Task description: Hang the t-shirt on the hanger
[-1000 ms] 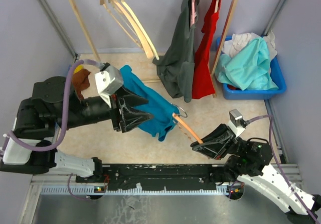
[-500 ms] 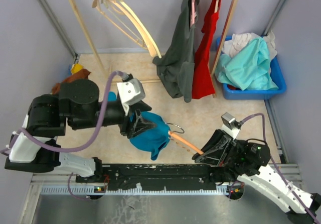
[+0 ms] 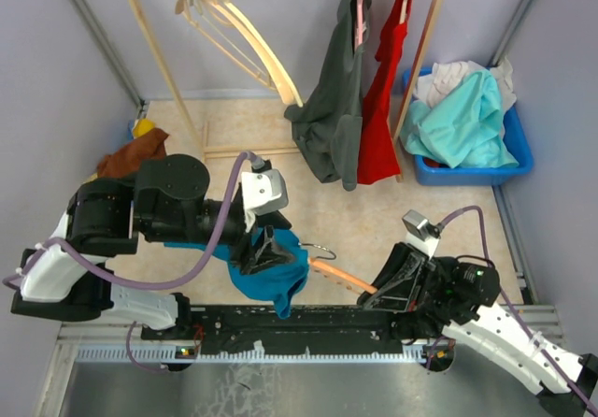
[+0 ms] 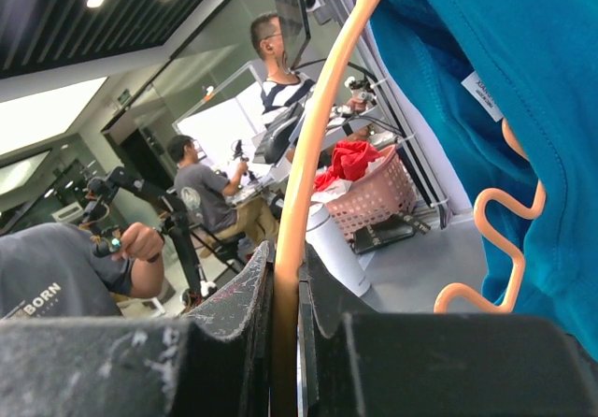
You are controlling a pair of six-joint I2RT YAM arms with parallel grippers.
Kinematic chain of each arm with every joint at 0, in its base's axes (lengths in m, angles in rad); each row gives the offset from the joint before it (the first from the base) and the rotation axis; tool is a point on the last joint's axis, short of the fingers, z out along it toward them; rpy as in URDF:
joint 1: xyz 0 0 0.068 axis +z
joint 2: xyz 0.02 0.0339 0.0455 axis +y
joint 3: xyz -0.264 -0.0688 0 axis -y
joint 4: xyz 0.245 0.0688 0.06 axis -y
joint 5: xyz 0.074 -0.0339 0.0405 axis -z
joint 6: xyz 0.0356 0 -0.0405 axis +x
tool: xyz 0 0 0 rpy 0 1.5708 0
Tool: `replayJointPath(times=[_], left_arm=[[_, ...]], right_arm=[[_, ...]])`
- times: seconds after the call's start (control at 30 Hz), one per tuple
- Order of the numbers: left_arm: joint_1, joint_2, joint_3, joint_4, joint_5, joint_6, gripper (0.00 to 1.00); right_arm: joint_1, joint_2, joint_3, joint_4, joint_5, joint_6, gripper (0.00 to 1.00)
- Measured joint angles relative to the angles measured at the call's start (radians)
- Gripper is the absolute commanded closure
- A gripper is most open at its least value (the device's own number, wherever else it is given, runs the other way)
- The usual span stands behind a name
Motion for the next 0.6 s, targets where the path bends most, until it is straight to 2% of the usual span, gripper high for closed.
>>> replayJointPath(times=[0.4,0.6], left_arm=[[0.000,0.038,-0.063,0.004,0.086,0.001,0.37],[0.000,0.044,-0.085,0.027,0.108,0.001,0.47]], right_arm=[[0.000,0.005,0.016,-0.003,-0.025,0.003,1.00],[0.000,0.018,0.023,-0.016,-0.030,0.002,1.00]])
